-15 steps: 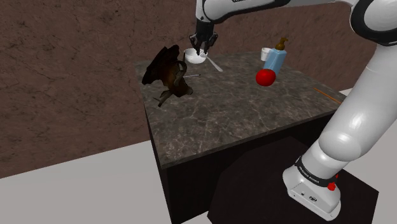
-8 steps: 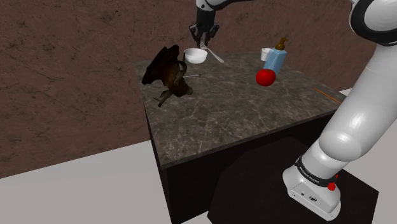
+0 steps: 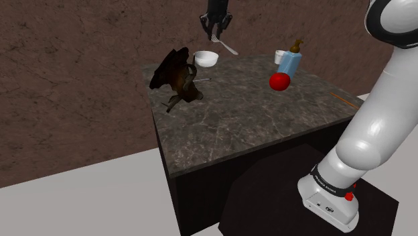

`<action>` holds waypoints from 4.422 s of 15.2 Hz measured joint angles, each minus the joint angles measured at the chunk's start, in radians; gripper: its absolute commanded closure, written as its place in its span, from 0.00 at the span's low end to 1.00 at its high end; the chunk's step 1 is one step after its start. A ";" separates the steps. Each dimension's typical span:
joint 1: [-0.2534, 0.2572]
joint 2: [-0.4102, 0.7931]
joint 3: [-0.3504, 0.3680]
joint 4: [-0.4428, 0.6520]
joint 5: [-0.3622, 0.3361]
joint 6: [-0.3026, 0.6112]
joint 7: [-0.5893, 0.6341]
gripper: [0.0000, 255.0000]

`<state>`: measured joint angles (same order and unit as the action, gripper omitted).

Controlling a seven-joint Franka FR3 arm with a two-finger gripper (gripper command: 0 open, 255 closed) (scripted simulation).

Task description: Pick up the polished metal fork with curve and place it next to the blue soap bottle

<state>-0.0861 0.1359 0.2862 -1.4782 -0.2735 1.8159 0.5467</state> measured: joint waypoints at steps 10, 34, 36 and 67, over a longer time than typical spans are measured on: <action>-0.069 -0.110 -0.046 -0.080 0.058 -0.001 -0.120 1.00; -0.297 -0.360 -0.398 -0.366 0.203 0.113 -0.712 1.00; -0.313 -0.353 -0.430 -0.359 0.212 0.116 -0.762 1.00; -0.695 0.196 -0.783 0.256 0.611 -0.046 -1.493 1.00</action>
<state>-0.7815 0.3318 -0.4971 -1.2222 0.3375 1.7701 -0.9458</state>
